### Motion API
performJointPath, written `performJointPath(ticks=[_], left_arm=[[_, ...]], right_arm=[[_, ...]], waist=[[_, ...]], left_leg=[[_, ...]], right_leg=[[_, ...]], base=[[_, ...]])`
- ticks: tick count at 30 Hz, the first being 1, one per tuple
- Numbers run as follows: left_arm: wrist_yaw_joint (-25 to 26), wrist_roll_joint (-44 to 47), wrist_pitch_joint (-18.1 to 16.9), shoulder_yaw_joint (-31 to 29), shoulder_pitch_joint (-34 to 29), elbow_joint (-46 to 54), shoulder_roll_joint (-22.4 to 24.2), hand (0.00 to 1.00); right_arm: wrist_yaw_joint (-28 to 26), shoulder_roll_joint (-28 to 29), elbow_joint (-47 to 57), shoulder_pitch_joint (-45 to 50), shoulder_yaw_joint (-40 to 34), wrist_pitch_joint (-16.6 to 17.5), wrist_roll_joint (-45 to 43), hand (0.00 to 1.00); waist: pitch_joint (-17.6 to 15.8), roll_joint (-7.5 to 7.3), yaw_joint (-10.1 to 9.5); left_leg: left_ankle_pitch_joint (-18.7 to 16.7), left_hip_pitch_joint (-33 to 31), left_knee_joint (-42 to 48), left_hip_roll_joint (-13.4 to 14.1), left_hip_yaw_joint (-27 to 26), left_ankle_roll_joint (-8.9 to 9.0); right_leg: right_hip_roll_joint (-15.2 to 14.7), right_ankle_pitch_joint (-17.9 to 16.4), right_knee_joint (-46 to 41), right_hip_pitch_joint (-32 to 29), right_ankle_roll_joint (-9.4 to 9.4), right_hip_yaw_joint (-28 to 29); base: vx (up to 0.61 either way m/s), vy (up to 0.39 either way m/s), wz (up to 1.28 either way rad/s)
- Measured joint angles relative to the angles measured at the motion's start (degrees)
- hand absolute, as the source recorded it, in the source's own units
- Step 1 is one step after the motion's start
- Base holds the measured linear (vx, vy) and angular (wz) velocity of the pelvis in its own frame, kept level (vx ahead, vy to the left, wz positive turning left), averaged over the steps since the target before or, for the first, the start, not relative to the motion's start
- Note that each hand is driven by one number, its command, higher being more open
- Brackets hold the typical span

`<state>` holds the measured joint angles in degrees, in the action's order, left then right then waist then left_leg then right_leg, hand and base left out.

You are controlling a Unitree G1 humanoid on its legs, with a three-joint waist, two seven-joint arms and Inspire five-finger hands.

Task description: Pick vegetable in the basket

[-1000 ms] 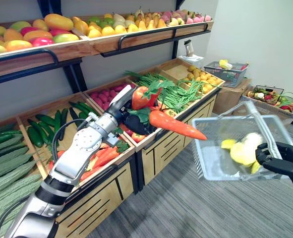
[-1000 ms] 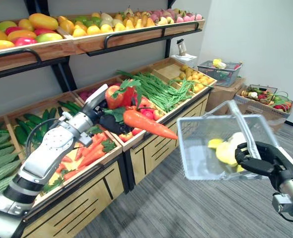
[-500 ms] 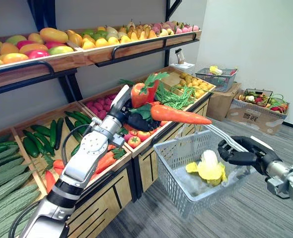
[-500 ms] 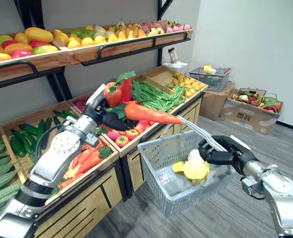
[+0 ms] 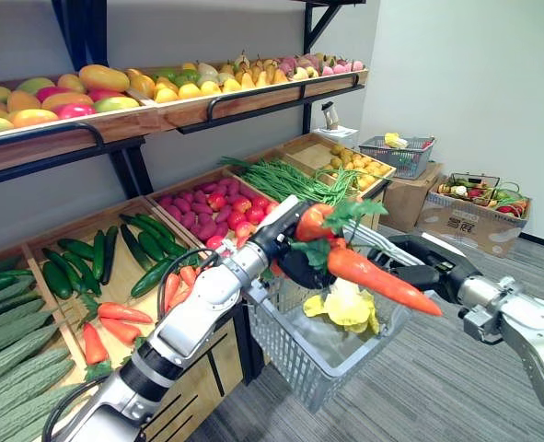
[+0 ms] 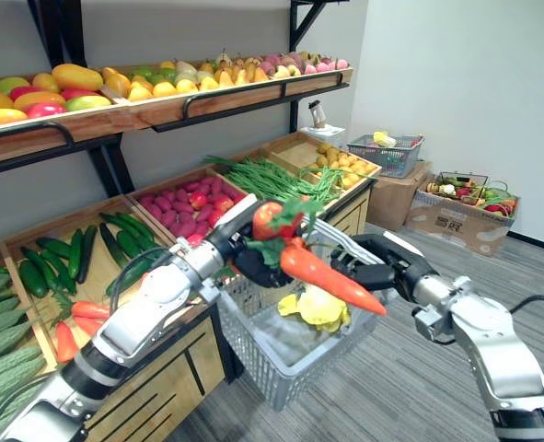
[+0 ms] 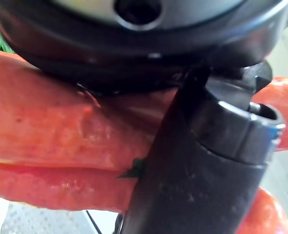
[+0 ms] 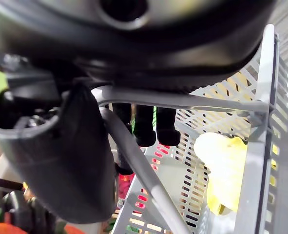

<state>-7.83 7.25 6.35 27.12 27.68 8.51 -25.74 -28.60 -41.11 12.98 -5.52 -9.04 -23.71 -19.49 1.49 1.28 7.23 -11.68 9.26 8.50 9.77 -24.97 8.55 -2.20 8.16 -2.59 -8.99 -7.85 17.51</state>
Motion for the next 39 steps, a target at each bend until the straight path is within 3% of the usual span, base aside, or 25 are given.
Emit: performJointPath(ticks=[9, 19, 20, 25, 30, 34, 37, 39], left_arm=[[-1.6, -6.6, 0.0, 7.4, -0.1, -11.6, 2.0, 0.00], [-2.6, -14.3, -3.4, 8.6, -2.2, -16.8, 3.5, 0.00], [-2.7, -14.7, -3.5, 8.7, -2.7, -18.3, 3.7, 1.00], [-3.2, -16.9, -2.5, 9.8, -3.2, -26.3, 3.6, 1.00], [-3.4, -17.3, -2.3, 9.7, -2.1, -25.8, 1.9, 1.00], [-3.9, -19.1, -1.9, 7.9, 0.4, -18.9, -2.1, 1.00], [-7.2, -19.1, -1.9, 7.1, 5.8, -11.9, -6.9, 1.00], [-13.8, -19.0, -1.6, 7.6, 10.0, -7.5, -10.5, 1.00]], right_arm=[[-1.3, -4.0, 2.6, -4.4, 3.5, 0.0, -2.3, 0.00], [-1.5, -6.7, 2.5, -4.5, 3.9, 0.0, -3.1, 0.00], [-1.6, -6.7, 2.5, -4.5, 3.9, 0.0, -3.1, 0.00], [-3.2, -6.7, 2.8, -5.0, 6.3, 0.0, -3.1, 0.00], [-3.3, -6.5, 3.3, -5.0, 6.5, 0.0, -3.1, 0.00], [-3.4, -6.1, 4.9, -4.9, 6.2, 0.0, -3.1, 0.00], [-4.6, -6.1, 6.2, -4.9, 6.0, 0.0, -3.2, 0.00], [-5.0, -5.9, 7.1, -4.9, 3.9, 0.0, -5.4, 0.00]], waist=[[0.0, 0.02, 0.93], [0.0, 0.04, 1.22], [0.0, 0.04, 1.29], [0.0, 0.05, 2.09], [0.1, 0.20, 2.14], [0.1, 0.55, 2.37], [0.3, 0.85, 2.32], [0.8, 1.69, 2.35]], left_leg=[[-0.1, 0.6, -0.1, 0.0, -1.5, 0.08], [-0.1, 0.7, -0.2, 0.0, -1.6, 0.09], [-0.1, 0.7, -0.2, 0.0, -1.6, 0.09], [0.0, 0.8, -0.2, 0.0, -1.7, 0.11], [0.0, 0.8, -0.3, 0.0, -1.9, 0.18], [0.0, 0.8, -0.3, 0.1, -1.8, 0.20], [0.0, 0.7, -0.3, 0.2, -1.6, 0.20], [0.0, 0.7, -0.3, 0.2, -1.4, 0.22]], right_leg=[[0.4, 0.2, 0.0, -0.2, -0.07, 1.3], [0.5, 0.2, 0.0, -0.1, -0.06, 1.4], [0.5, 0.2, 0.0, -0.1, -0.06, 1.4], [0.5, 0.3, 0.0, -0.1, -0.07, 1.5], [0.6, 0.3, 0.1, -0.2, -0.08, 1.6], [0.6, 0.3, 0.0, -0.1, -0.08, 1.5], [0.5, 0.2, -0.2, -0.1, -0.05, 1.3], [0.3, 0.0, -0.3, -0.1, -0.11, 1.2]], base=[[0.01, 0.020, -0.07], [0.00, 0.002, 0.00], [0.00, 0.000, 0.00], [0.00, 0.000, 0.00], [0.00, 0.000, 0.00], [0.00, 0.000, 0.00], [0.00, 0.000, 0.05], [0.00, 0.000, 0.05]])
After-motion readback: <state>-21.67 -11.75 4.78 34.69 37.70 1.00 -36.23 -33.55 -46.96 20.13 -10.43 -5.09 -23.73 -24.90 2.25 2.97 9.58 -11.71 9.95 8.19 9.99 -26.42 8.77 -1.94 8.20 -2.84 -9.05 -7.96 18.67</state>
